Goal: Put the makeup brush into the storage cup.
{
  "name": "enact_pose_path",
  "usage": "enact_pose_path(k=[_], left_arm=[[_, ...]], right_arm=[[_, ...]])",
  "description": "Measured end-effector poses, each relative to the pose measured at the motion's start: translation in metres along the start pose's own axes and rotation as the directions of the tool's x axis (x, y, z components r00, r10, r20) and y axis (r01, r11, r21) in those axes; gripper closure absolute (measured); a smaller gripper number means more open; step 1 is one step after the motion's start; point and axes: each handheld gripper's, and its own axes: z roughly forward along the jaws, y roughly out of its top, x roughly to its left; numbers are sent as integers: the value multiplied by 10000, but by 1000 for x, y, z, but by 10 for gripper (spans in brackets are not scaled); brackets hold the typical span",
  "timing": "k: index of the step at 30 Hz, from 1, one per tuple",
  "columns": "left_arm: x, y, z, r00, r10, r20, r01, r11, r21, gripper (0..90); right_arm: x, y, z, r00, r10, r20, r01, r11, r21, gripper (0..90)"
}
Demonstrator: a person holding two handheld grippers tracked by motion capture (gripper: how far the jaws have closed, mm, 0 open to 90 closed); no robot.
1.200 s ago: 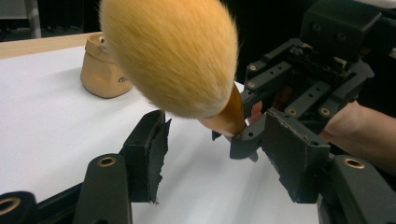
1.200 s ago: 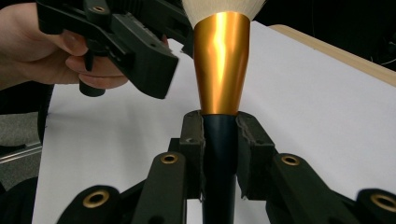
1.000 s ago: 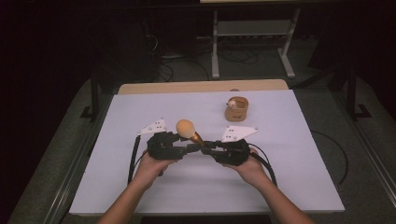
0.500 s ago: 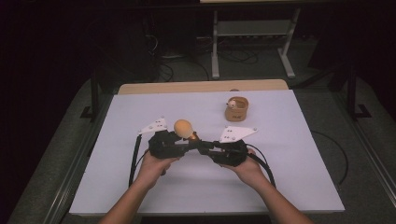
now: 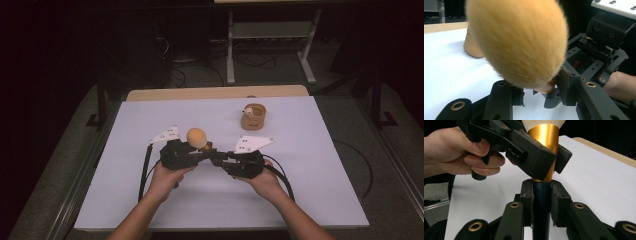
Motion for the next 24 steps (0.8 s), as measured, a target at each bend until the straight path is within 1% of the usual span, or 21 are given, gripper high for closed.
enact_pose_path(k=[2,3,5,10,16,19,20,24], left_arm=[[0,0,0,10000,-43,28,43,10000,-14,625],[0,0,0,10000,-45,45,45,10000,-33,629],[-1,0,0,9999,-82,103,83,9999,-84,639],[-2,2,0,10000,11,67,-11,10000,10,654],[-4,2,-1,10000,42,32,-42,9999,123,661],[-5,3,-1,9999,157,-12,-157,9997,167,662],[-5,4,-1,9996,280,19,-280,9993,252,662],[-6,6,-1,9995,319,68,-322,9988,360,664]], right_arm=[[-1,0,1,9999,-111,42,111,9999,25,734],[0,0,1,10000,-51,9,51,10000,12,734],[1,0,2,10000,-76,37,76,10000,21,734],[2,0,4,10000,-22,49,22,10000,61,733],[2,-1,6,9999,-144,52,143,9999,92,732],[3,-1,6,9999,-150,46,150,9999,78,731],[3,-1,6,9999,-159,34,158,9999,70,730],[3,-1,5,9999,-116,-62,116,9999,76,722]])
